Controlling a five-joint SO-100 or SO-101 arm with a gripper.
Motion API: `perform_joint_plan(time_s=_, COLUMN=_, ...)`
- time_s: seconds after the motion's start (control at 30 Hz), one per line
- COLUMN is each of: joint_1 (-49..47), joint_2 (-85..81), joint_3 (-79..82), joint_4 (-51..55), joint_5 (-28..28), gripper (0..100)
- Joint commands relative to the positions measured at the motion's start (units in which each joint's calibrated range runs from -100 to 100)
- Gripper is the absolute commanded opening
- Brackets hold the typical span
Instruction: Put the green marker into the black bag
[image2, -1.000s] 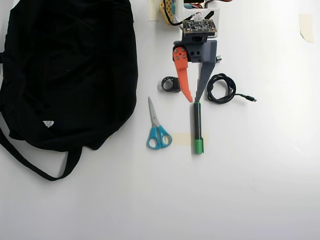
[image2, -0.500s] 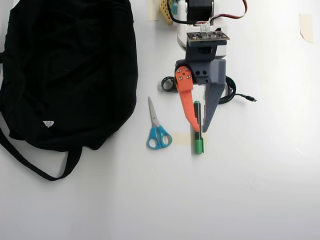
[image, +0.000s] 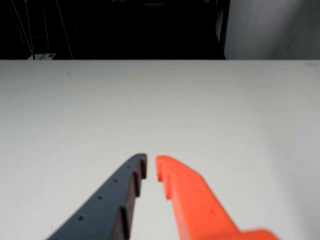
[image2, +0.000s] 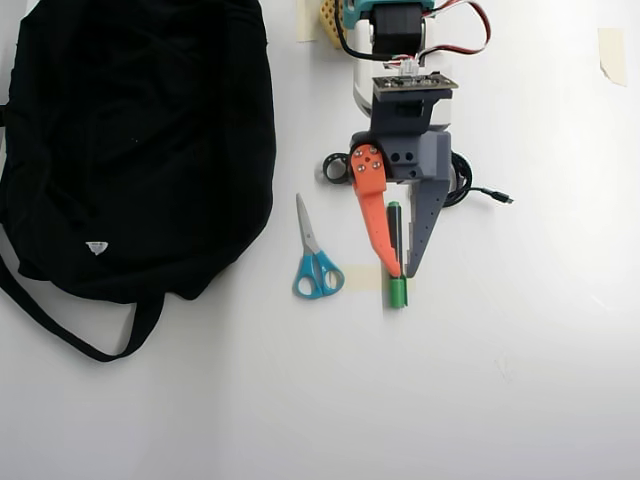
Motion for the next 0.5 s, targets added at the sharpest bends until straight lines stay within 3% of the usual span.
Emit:
perform_joint_plan(time_s=0.0, joint_1=-0.3, joint_2=-0.4, joint_3=-0.5, joint_4=-1.2, joint_5=-0.1, gripper=2)
perform_joint_plan(time_s=0.47, joint_1=-0.1, joint_2=-1.5, joint_3=3.1, joint_4=-1.0, joint_5=0.0, gripper=2)
